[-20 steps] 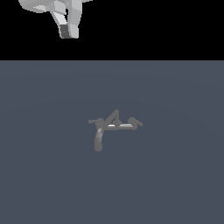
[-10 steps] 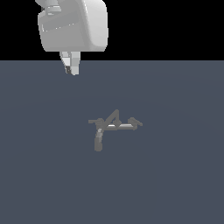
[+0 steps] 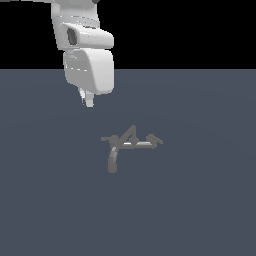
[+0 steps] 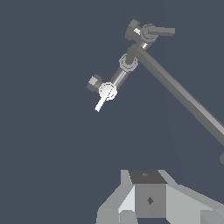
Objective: Turn on the faucet by rotating a designated handle.
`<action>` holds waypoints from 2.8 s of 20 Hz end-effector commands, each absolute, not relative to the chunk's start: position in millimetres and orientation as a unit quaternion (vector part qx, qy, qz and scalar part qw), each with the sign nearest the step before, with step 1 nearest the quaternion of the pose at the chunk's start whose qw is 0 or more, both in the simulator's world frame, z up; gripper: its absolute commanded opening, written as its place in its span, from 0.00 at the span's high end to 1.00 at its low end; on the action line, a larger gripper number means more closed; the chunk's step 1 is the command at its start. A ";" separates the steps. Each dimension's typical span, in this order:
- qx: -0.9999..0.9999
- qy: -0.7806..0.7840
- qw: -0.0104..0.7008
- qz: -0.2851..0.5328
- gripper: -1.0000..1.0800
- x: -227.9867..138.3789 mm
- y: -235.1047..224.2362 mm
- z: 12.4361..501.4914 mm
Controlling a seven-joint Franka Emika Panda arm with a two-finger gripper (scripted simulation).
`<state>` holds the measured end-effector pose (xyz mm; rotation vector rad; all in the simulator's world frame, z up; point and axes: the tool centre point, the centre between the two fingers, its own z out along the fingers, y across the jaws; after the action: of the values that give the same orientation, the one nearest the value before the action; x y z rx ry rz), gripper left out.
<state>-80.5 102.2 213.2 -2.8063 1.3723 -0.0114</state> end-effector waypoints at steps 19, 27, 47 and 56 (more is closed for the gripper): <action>-0.804 0.594 0.001 -0.002 1.00 6.9 91.4 96.1; -0.775 0.631 -0.001 -0.001 1.00 28.7 82.9 67.4; -0.767 0.641 0.000 0.000 1.00 5.3 96.2 60.6; -0.767 0.642 0.000 -0.001 1.00 -12.8 89.1 60.6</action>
<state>-2.0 95.9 60.4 -2.4041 1.9985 -0.0114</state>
